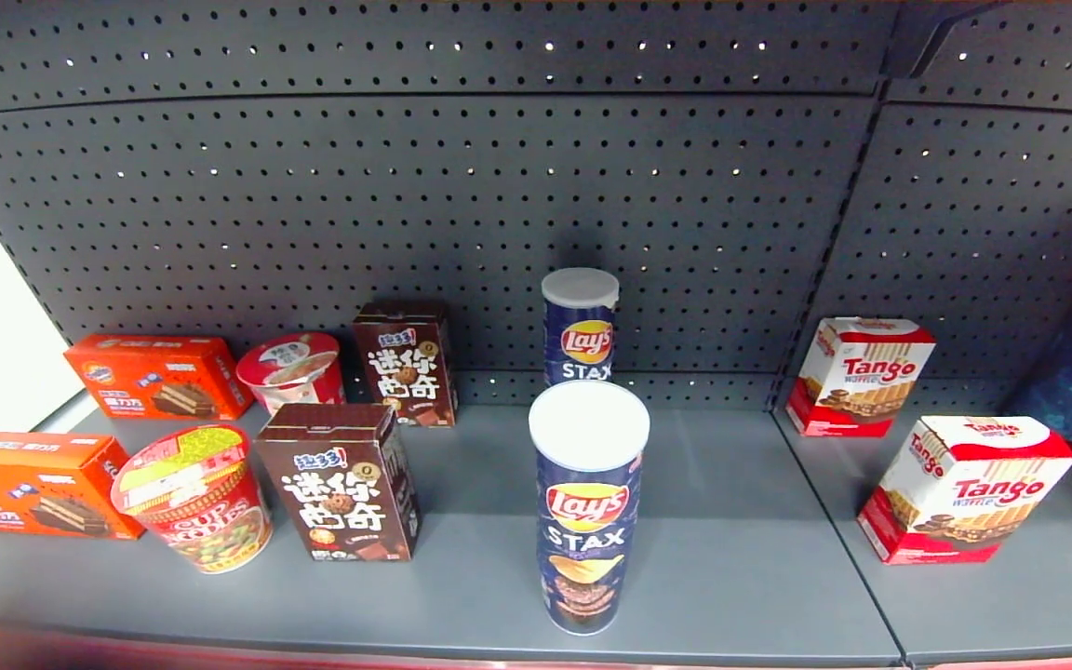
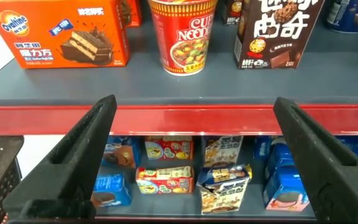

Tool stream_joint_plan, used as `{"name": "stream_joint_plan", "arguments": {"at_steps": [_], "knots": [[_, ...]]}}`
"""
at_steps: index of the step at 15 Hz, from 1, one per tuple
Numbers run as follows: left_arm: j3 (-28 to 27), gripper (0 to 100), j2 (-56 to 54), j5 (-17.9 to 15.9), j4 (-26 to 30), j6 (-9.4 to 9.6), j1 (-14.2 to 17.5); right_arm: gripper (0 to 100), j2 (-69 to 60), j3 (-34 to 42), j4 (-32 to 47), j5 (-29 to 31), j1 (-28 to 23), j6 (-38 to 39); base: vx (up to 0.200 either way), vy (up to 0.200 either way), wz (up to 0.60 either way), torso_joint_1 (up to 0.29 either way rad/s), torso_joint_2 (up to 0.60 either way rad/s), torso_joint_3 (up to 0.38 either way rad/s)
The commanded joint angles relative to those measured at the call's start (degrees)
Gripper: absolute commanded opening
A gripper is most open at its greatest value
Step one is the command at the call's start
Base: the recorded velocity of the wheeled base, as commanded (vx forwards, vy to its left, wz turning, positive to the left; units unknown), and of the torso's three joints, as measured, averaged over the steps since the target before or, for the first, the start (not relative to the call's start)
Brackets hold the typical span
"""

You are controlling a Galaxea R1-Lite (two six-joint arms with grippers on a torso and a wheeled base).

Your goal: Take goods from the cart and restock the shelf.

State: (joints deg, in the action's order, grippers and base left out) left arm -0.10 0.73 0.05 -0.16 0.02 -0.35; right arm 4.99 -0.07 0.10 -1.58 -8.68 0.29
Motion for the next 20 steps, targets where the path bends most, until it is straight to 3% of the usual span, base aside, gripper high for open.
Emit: {"name": "stream_joint_plan", "arguments": {"at_steps": [1, 10, 15, 20], "knots": [[0.01, 100, 0.06, 0.04, -0.02, 0.15, 0.00, 100, 0.11, -0.01, -0.01, -0.09, -0.02, -0.03, 0.000, 0.000, 0.00, 0.000, 0.00, 0.000], [0.01, 100, 0.06, -0.05, -0.02, 0.06, 0.00, 100, 0.11, 0.07, -0.01, 0.00, -0.02, 0.06, 0.000, 0.000, 0.00, 0.000, 0.00, 0.000], [0.01, 100, 0.06, -2.42, 0.07, 0.77, -0.09, 100, 0.11, 0.07, -0.01, 0.00, -0.02, 0.06, 0.000, 0.000, 0.00, 0.000, 0.00, 0.000], [-0.08, 100, 0.06, -2.60, 0.07, 0.77, -0.09, 100, 0.11, -0.01, -0.01, 0.00, -0.02, 0.06, 0.000, 0.000, 0.00, 0.000, 0.00, 0.000]]}}
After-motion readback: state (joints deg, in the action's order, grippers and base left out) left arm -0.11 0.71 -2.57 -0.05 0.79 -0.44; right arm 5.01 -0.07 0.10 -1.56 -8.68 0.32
